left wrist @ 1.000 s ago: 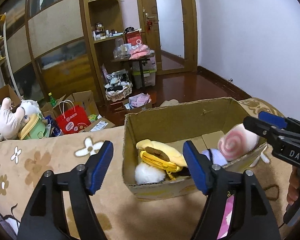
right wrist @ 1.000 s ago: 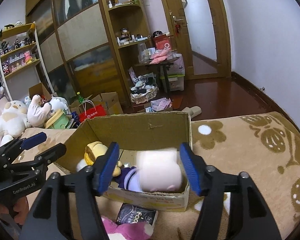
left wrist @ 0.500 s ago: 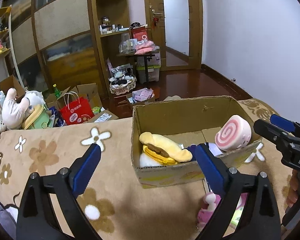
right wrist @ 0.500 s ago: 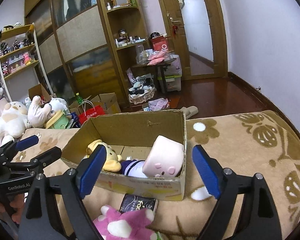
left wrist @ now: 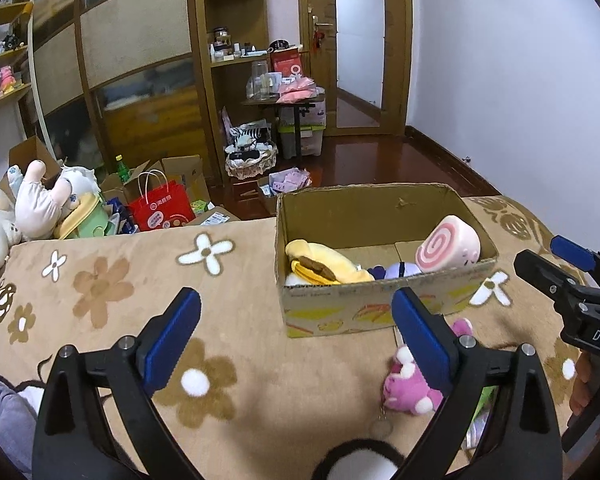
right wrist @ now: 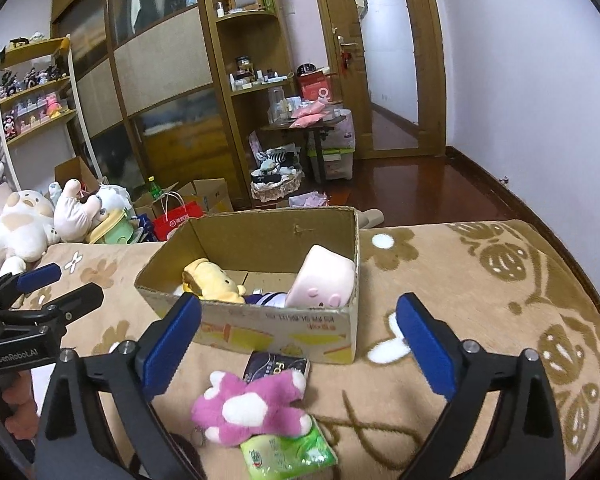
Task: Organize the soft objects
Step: 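Move both tools back toward the pink bear and packets beside the box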
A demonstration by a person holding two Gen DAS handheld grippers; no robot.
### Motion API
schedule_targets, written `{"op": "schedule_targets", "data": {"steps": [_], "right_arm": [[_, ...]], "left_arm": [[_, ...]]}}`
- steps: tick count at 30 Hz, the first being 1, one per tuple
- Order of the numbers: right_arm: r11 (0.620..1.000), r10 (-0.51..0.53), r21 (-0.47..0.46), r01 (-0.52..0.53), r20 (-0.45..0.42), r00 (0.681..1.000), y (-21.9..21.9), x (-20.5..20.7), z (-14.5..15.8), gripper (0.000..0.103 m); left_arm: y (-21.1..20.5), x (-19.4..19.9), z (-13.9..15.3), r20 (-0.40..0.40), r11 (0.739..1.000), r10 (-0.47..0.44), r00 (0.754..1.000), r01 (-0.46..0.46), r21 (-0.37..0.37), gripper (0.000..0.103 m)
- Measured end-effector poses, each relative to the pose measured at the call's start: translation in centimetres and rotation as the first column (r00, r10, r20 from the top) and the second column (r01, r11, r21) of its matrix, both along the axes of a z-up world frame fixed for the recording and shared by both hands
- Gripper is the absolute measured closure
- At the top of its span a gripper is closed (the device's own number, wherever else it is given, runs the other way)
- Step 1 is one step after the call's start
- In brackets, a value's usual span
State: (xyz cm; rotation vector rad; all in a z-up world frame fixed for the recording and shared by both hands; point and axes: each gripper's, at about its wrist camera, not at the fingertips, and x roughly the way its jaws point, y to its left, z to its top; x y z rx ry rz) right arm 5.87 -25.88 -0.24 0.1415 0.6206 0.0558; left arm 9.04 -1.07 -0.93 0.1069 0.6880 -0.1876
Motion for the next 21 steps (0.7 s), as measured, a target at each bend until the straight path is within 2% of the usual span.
{"op": "schedule_targets", "data": {"steps": [14,21], "right_arm": [[0.999,0.011,-0.04,-0.012,-0.017,1.0,1.0,-3.7,0.6,0.0],[0.999,0.0,-0.033,-0.003,-0.071,0.998,0.7,-5.1,-0.2,0.0]], "left_arm": [[0.3,-3.7,0.6,-0.006,1.0,-0.006,1.0,0.006,0.026,0.007],[0.5,-4.7,0.6,-0.034,1.0,-0.024,0.999,0.024,0.017,0.008]]}}
